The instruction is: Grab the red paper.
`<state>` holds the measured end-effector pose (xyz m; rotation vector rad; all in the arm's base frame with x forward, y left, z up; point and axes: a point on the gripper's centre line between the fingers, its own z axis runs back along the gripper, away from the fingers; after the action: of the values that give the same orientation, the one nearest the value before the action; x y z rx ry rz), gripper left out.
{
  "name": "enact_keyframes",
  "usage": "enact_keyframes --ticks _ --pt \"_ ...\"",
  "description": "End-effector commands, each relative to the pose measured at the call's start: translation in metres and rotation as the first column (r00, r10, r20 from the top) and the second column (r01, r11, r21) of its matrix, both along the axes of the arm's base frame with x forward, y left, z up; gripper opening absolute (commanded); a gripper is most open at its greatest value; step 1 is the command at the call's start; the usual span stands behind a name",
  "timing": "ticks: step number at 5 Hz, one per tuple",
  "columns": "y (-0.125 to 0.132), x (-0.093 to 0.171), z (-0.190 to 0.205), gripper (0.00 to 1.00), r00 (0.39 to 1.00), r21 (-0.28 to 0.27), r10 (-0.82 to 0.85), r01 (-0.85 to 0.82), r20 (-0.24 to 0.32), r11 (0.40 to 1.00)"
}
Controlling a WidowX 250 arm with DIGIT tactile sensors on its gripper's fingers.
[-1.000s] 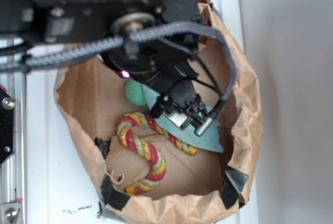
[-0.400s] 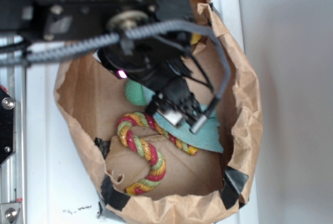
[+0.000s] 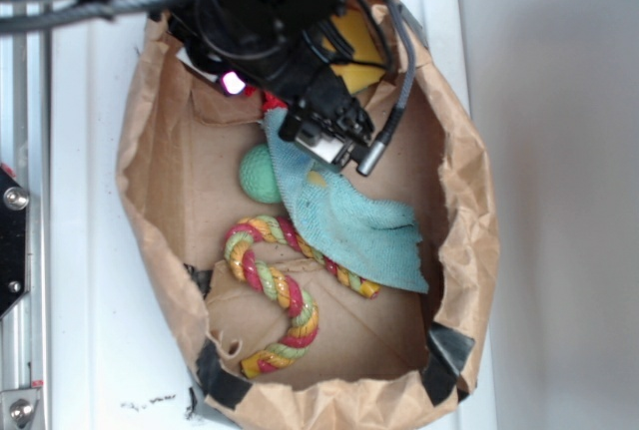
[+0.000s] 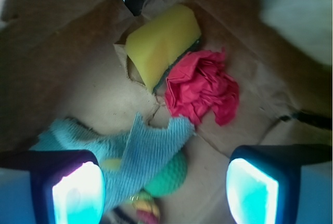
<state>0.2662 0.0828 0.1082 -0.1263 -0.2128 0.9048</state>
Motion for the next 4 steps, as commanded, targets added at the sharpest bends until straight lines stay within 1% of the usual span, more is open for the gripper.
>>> enact_keyframes --ticks 1,2,3,4 --pt "0.015 0.012 -0.015 1.0 1.0 0.114 0.013 -0.015 0.017 0.993" --pt "0.026 0.01 -0.019 1.0 1.0 0.122 0.011 -0.012 0.009 0.992" --pt "0.03 0.006 -0.019 1.0 1.0 0.172 0.006 -0.008 0.012 0.985" --pt "0.029 0.001 -0.014 1.0 1.0 0.233 -0.015 0.008 0.027 0.972"
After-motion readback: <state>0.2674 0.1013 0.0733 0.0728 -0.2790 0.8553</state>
